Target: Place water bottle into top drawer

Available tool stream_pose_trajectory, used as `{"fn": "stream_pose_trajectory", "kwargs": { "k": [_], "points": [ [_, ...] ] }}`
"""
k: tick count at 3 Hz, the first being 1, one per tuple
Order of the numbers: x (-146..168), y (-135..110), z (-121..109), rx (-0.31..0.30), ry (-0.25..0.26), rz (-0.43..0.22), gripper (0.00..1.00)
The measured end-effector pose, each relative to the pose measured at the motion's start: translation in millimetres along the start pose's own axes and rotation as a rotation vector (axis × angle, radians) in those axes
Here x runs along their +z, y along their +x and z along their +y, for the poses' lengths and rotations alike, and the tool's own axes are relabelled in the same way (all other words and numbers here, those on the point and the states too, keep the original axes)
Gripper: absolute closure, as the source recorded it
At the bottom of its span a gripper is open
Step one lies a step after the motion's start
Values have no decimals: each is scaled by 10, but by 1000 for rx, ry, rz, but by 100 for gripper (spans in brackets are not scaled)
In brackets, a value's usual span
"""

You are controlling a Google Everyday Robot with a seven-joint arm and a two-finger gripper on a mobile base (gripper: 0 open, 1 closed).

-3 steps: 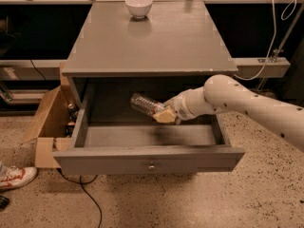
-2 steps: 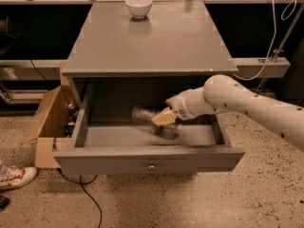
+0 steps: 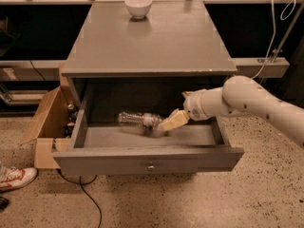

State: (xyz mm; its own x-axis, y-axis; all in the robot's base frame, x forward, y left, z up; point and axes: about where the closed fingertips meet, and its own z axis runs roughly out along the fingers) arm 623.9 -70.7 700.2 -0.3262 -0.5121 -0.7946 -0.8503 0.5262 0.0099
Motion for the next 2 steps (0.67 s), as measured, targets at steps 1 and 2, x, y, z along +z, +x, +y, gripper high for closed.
{"fn": "stream_pose_trajectory", "kwargs": {
  "k": [1, 2],
  "points": [
    [-789, -14, -71, 28, 68, -70, 0],
    [-789, -14, -71, 28, 68, -70, 0]
  ]
}}
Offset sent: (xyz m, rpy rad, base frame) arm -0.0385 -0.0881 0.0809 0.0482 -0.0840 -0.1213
